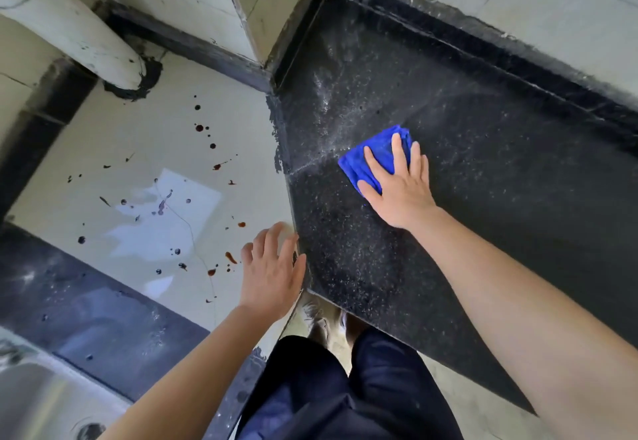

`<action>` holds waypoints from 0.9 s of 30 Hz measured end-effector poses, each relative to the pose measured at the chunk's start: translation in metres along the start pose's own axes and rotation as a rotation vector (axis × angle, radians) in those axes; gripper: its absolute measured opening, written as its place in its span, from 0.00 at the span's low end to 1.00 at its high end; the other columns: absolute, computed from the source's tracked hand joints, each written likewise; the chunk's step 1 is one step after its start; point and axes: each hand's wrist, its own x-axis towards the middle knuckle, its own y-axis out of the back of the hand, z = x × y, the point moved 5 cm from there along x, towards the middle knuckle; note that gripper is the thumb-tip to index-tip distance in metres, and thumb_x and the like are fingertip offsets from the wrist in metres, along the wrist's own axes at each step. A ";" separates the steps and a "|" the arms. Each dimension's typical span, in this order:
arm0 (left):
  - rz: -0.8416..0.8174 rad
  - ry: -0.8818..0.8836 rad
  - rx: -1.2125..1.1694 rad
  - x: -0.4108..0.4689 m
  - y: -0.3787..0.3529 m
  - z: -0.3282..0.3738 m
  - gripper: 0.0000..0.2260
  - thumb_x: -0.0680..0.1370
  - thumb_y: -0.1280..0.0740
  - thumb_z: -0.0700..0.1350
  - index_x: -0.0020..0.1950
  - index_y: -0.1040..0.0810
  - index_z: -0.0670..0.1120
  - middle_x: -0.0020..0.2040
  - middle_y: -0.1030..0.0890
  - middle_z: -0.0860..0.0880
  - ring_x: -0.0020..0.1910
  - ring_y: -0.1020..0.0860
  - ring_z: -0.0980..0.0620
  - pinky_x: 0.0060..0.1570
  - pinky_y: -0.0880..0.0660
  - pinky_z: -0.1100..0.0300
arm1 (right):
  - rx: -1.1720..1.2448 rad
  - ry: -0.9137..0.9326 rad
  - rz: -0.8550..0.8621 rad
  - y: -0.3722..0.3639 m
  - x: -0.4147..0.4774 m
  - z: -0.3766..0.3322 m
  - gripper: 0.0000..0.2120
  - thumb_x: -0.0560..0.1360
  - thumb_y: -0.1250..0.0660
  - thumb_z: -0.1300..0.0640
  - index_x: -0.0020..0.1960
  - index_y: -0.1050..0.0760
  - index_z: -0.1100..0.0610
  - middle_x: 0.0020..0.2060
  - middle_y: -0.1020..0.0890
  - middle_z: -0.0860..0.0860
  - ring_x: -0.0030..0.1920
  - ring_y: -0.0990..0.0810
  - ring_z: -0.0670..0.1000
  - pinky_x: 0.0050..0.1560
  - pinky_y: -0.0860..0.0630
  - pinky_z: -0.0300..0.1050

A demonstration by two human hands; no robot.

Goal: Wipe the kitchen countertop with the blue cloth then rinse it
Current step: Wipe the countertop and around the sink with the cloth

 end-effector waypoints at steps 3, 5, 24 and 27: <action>-0.015 0.070 -0.005 0.002 0.001 0.006 0.18 0.82 0.46 0.54 0.65 0.27 0.46 0.68 0.30 0.44 0.64 0.31 0.39 0.60 0.32 0.42 | 0.016 0.063 0.045 0.025 0.066 -0.024 0.31 0.81 0.55 0.34 0.80 0.60 0.40 0.79 0.67 0.57 0.77 0.64 0.68 0.76 0.61 0.65; -0.010 0.098 -0.004 0.008 0.003 0.010 0.18 0.82 0.46 0.54 0.66 0.29 0.46 0.68 0.30 0.44 0.64 0.31 0.40 0.61 0.32 0.42 | 0.027 0.097 0.084 0.036 0.098 -0.040 0.31 0.81 0.54 0.34 0.80 0.58 0.40 0.79 0.65 0.58 0.77 0.63 0.69 0.76 0.61 0.66; 0.038 0.195 -0.038 0.036 0.000 0.016 0.23 0.82 0.47 0.55 0.72 0.31 0.45 0.72 0.32 0.40 0.69 0.34 0.37 0.63 0.35 0.39 | -0.054 0.464 0.171 0.015 0.063 -0.092 0.30 0.80 0.50 0.35 0.80 0.48 0.41 0.81 0.56 0.58 0.78 0.56 0.69 0.77 0.56 0.66; 0.069 0.201 -0.038 0.036 -0.003 0.015 0.22 0.82 0.46 0.55 0.72 0.32 0.45 0.73 0.32 0.41 0.70 0.35 0.38 0.64 0.36 0.39 | -0.039 0.377 0.175 0.027 0.094 -0.124 0.31 0.80 0.52 0.34 0.80 0.51 0.40 0.80 0.58 0.58 0.78 0.59 0.68 0.77 0.58 0.66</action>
